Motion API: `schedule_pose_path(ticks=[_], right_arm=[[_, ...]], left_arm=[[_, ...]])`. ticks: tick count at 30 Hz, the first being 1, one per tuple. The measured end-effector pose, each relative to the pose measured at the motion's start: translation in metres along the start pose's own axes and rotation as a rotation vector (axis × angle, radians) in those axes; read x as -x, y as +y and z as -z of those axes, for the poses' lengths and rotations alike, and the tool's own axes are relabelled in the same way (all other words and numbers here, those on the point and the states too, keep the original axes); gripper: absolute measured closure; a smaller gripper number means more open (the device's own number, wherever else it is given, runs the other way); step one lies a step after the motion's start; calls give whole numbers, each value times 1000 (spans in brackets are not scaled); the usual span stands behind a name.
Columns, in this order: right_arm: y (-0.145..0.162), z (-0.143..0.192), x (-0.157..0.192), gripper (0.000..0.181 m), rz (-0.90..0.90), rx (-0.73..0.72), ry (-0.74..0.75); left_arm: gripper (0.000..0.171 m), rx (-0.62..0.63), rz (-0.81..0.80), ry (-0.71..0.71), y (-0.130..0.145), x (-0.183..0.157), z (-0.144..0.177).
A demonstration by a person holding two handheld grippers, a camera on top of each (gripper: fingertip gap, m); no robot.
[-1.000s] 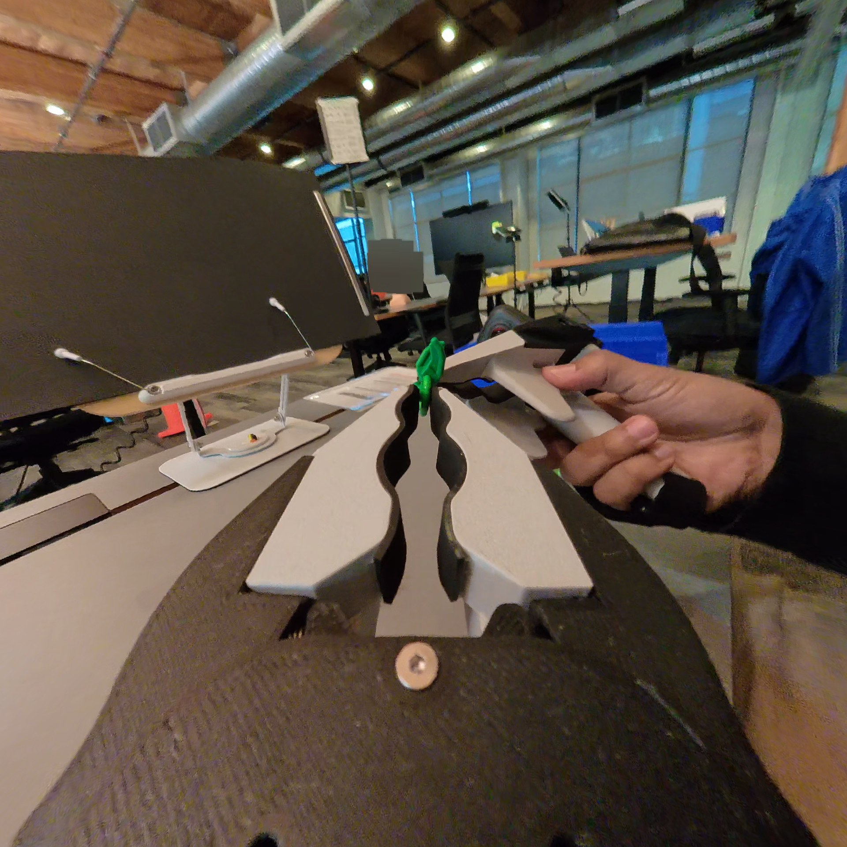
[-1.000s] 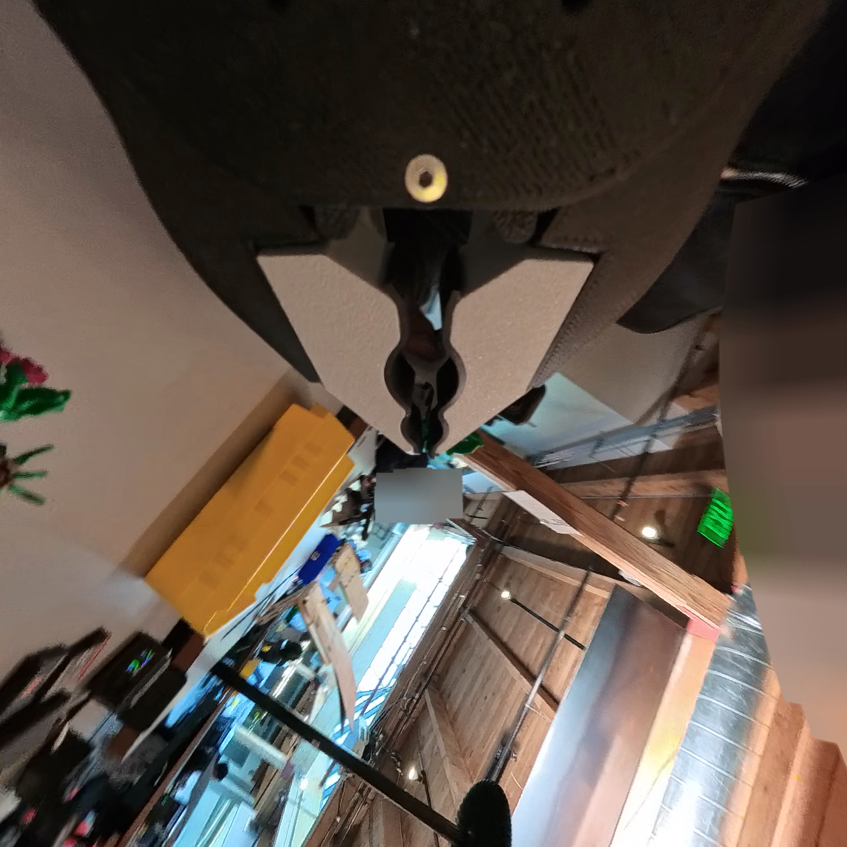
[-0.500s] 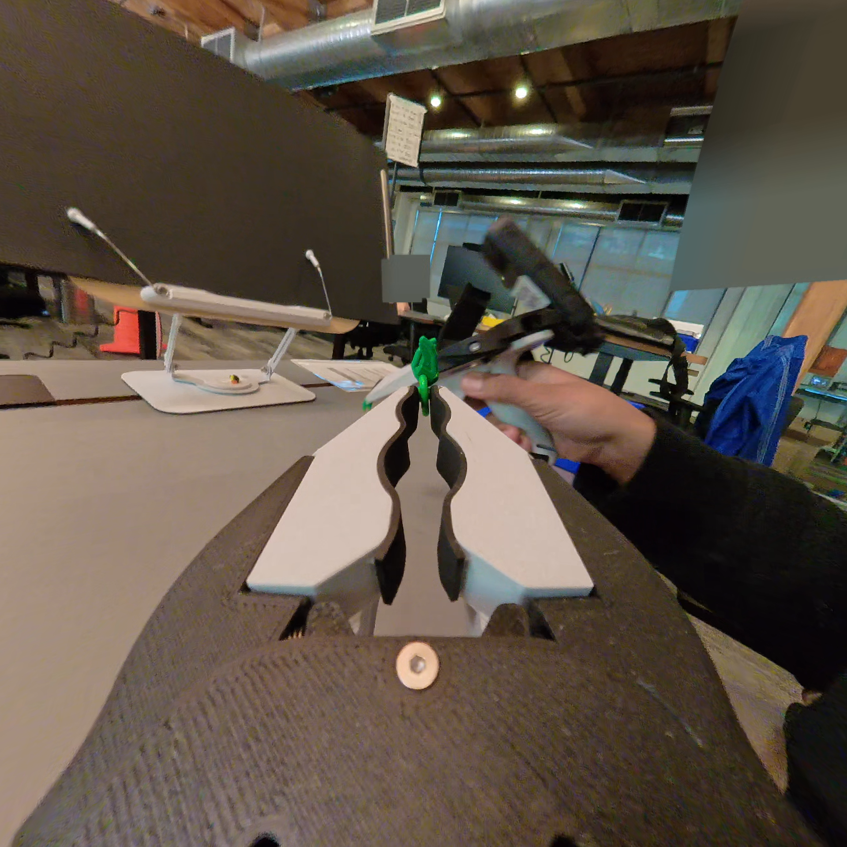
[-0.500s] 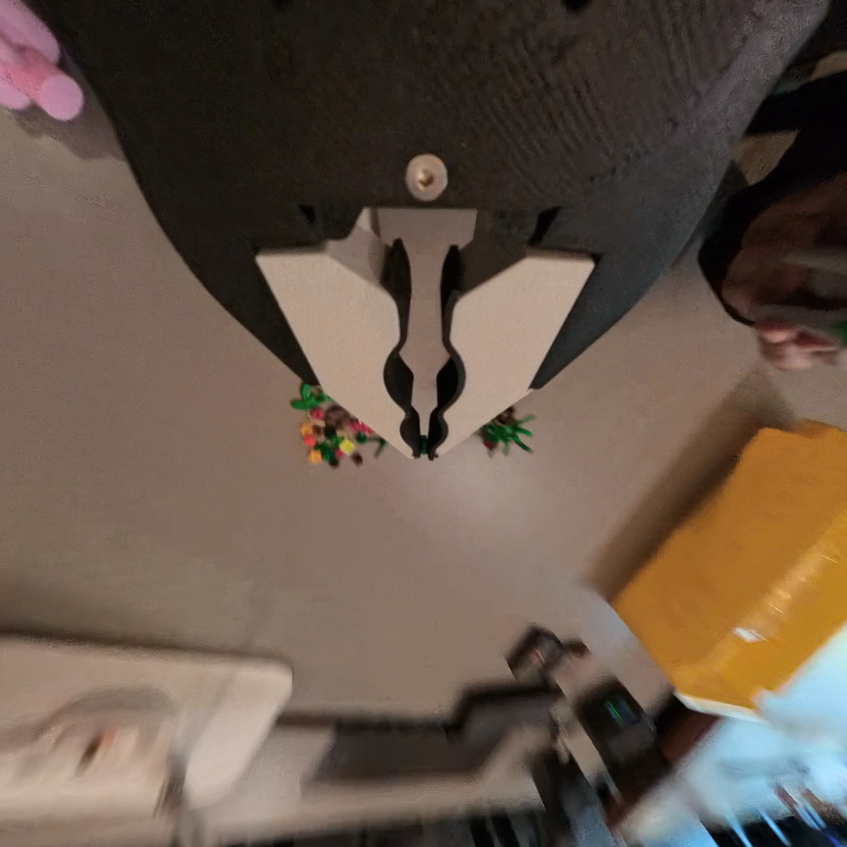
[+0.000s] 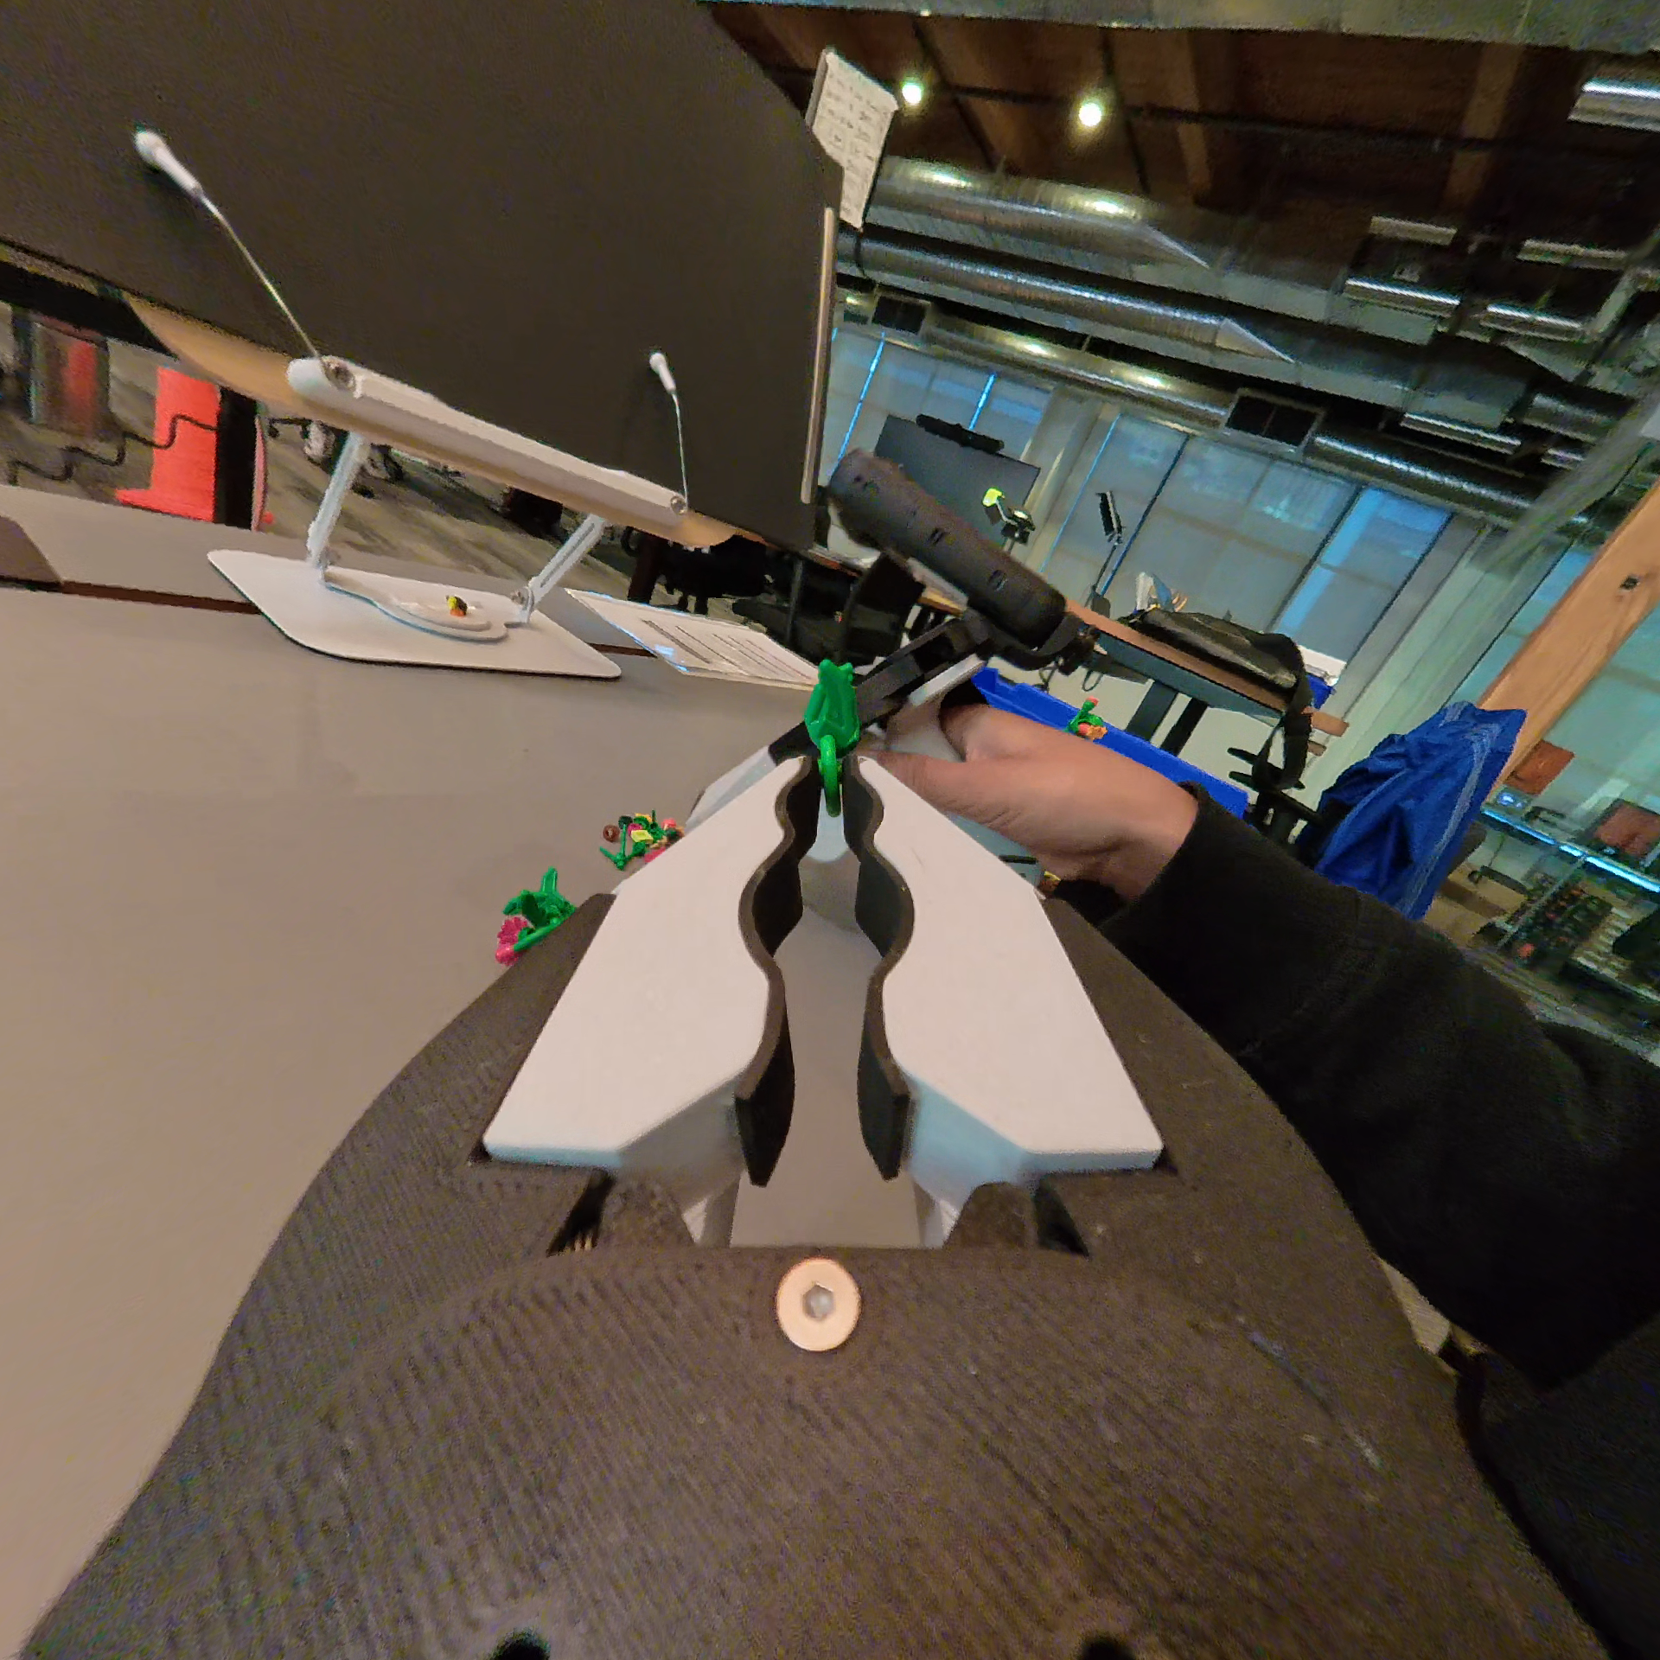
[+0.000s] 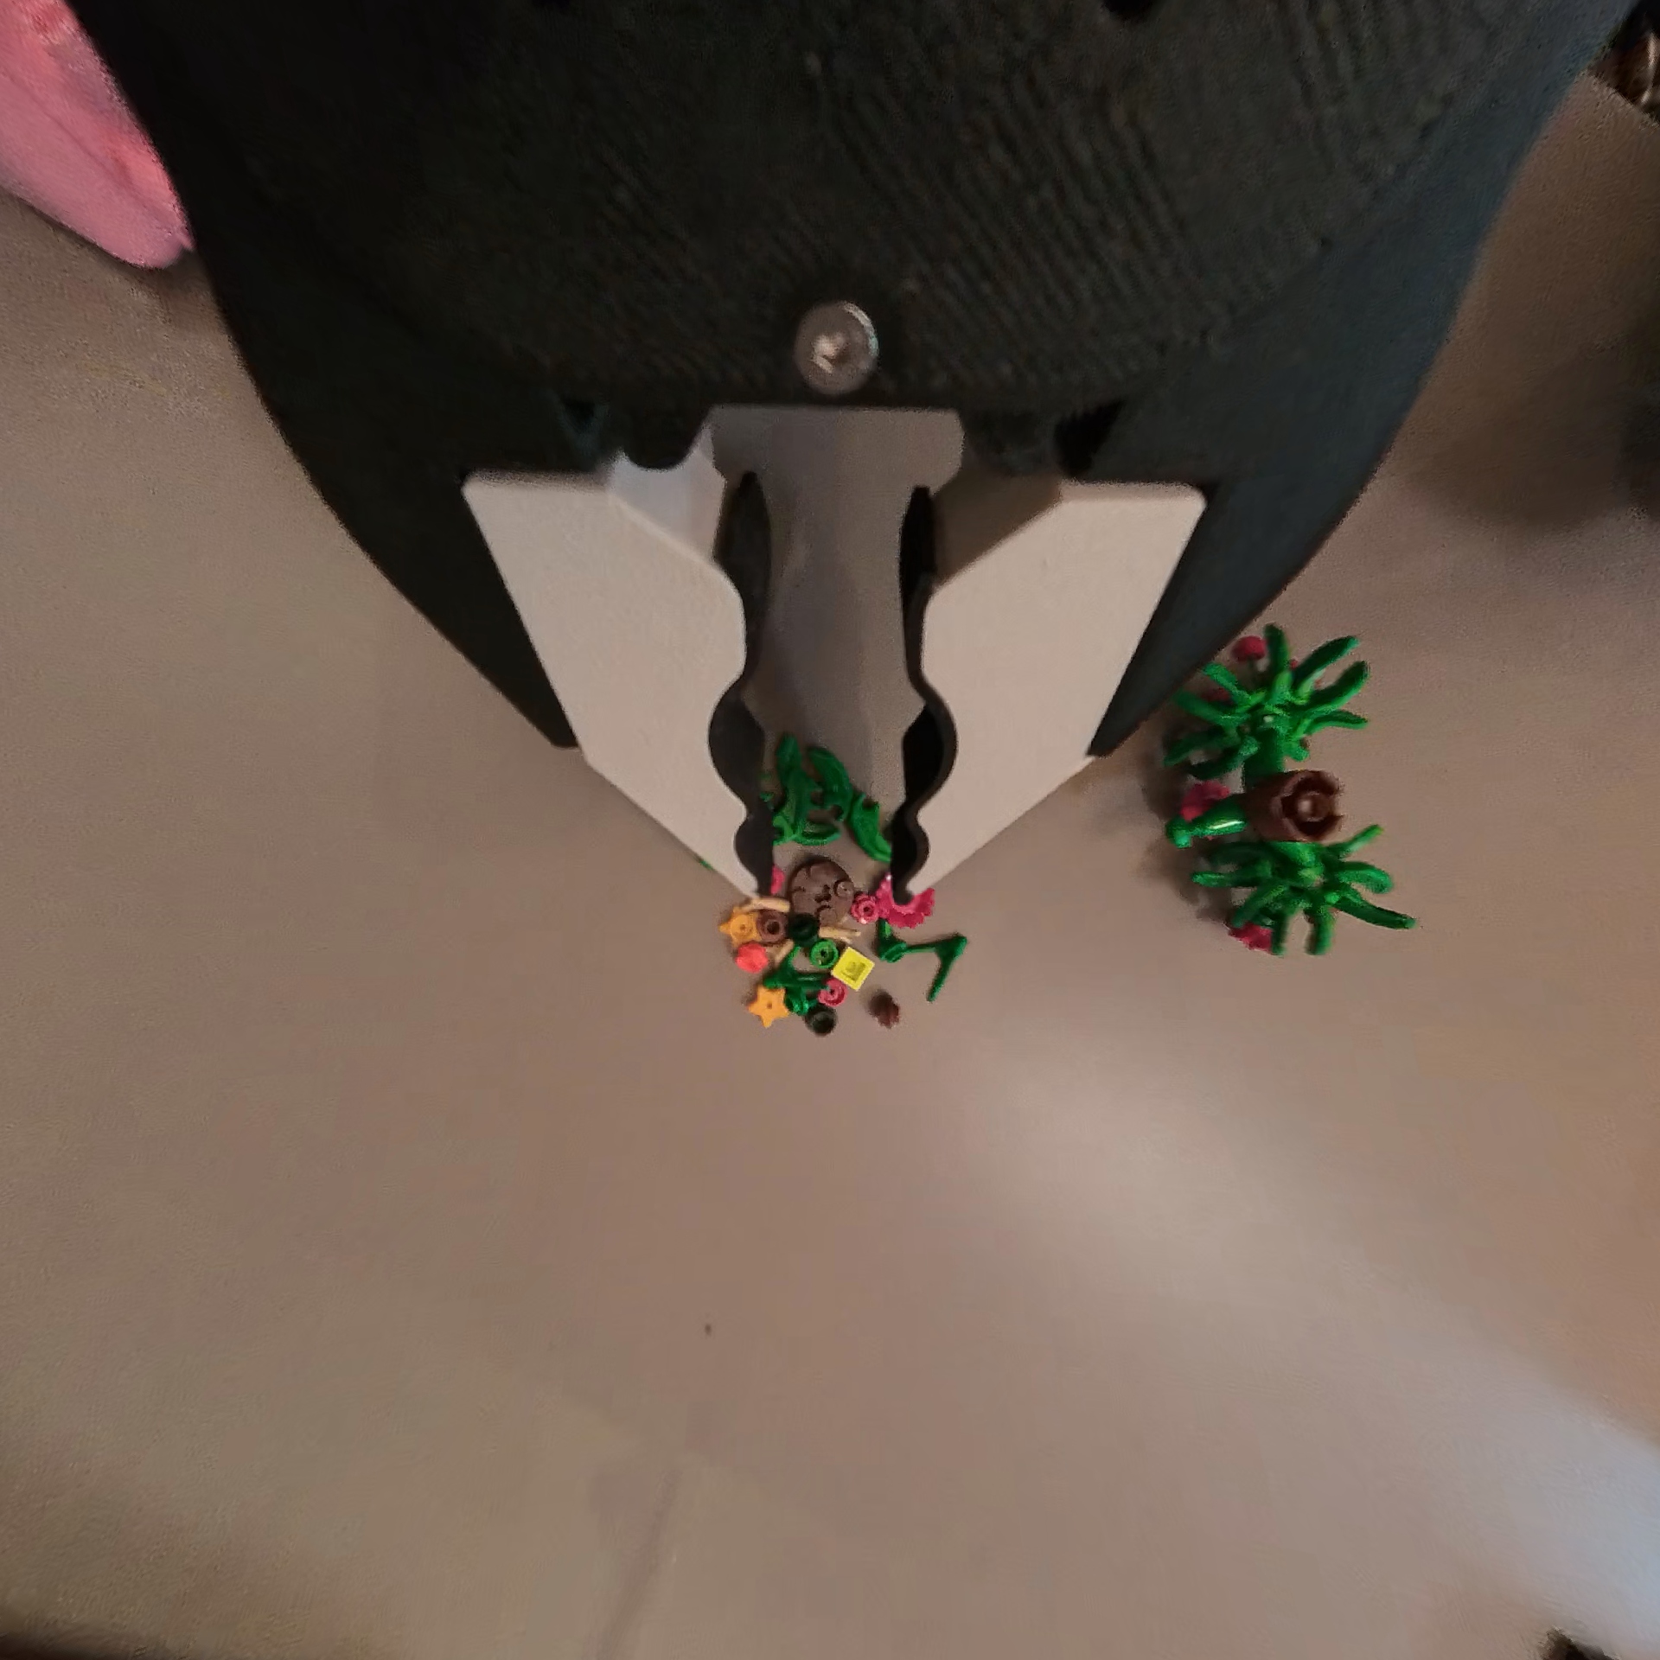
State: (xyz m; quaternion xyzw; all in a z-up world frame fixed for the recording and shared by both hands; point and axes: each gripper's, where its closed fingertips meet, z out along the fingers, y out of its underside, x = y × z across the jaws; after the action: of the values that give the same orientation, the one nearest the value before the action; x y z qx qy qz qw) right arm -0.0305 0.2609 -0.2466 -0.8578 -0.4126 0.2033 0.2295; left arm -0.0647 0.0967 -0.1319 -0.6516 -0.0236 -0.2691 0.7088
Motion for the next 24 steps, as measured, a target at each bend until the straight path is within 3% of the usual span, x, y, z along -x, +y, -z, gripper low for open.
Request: schedule_pose_path(ticks=[4,9,17,24], right_arm=[[-24,42,35,154,71,-209,-138],[-8,117,133,155,119,-429,-658],[6,128,151,170,-284,-409,-1095],[10,124,151,177,-339,-358,-1113]], left_arm=[[171,20,65,16,4,3,-2],[171,28,19,0,5,3,-3],[171,56,-210,-20,8,-14,-7],[171,82,-381,-75,12,-24,-10]])
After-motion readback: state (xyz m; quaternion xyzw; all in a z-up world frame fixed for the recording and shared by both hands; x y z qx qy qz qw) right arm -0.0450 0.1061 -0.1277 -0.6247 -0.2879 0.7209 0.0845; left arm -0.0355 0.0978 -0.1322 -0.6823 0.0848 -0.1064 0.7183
